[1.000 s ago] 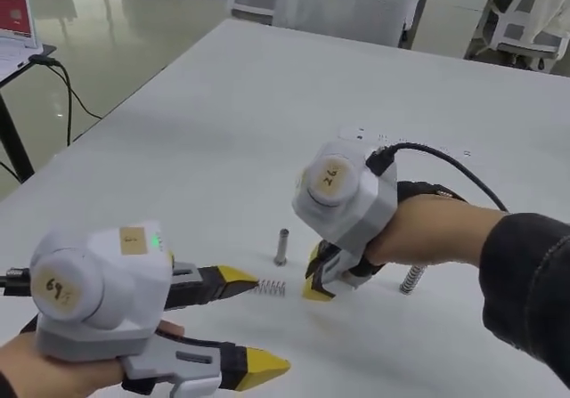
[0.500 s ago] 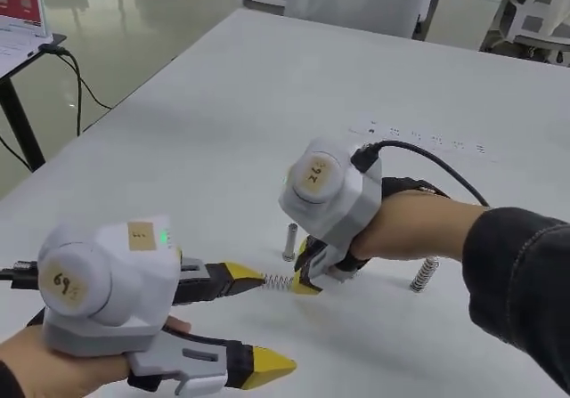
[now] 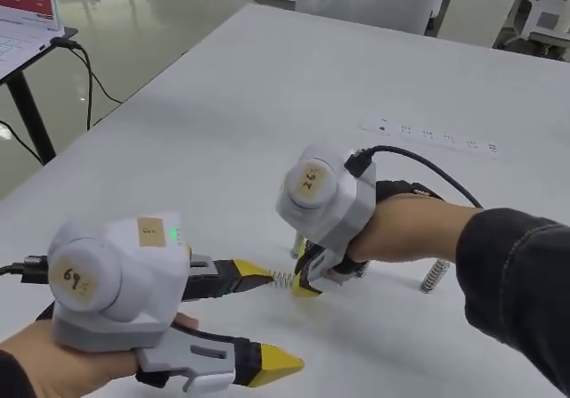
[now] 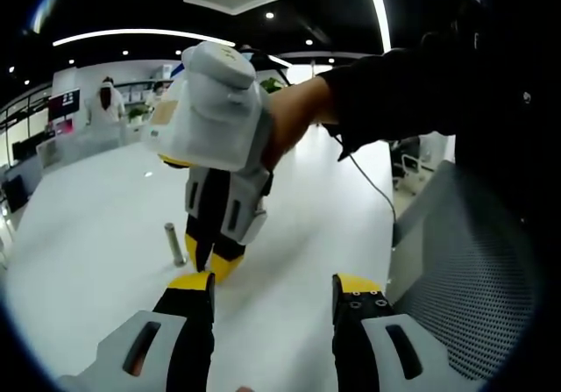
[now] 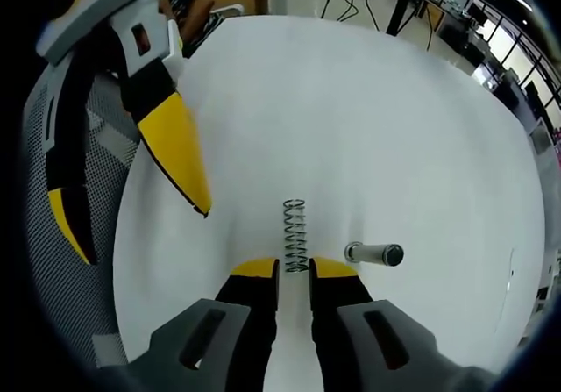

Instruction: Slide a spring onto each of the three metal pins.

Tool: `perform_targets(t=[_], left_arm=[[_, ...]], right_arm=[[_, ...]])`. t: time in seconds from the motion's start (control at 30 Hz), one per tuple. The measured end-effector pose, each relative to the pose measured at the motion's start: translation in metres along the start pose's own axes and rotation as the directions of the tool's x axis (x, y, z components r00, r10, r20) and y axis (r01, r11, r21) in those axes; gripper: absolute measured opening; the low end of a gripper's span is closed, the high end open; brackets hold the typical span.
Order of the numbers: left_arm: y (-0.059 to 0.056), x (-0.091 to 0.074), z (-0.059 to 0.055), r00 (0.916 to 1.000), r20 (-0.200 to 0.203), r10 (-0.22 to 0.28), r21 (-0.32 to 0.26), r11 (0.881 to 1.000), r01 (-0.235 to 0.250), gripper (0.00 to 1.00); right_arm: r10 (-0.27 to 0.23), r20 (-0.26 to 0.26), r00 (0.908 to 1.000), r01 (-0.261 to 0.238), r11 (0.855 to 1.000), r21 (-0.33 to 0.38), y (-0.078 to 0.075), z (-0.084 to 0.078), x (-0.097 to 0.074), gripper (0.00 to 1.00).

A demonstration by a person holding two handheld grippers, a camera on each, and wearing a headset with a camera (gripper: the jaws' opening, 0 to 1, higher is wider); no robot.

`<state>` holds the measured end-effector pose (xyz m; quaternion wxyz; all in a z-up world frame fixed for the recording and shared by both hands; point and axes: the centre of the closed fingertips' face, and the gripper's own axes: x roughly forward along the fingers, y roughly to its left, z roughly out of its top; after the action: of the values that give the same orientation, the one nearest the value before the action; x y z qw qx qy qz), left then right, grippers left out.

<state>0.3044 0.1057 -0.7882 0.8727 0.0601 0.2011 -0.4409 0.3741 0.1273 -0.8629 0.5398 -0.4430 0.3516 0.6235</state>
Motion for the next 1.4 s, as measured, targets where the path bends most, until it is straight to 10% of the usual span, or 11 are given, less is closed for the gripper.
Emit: perform_targets(t=[1.4], left_arm=[[0.003, -0.001, 0.005, 0.9998, 0.02, 0.007, 0.009, 1.0, -0.007, 0.48]], right_arm=[[0.03, -0.001, 0.9995, -0.03, 1.0, -0.004, 0.038, -0.008, -0.043, 0.08]])
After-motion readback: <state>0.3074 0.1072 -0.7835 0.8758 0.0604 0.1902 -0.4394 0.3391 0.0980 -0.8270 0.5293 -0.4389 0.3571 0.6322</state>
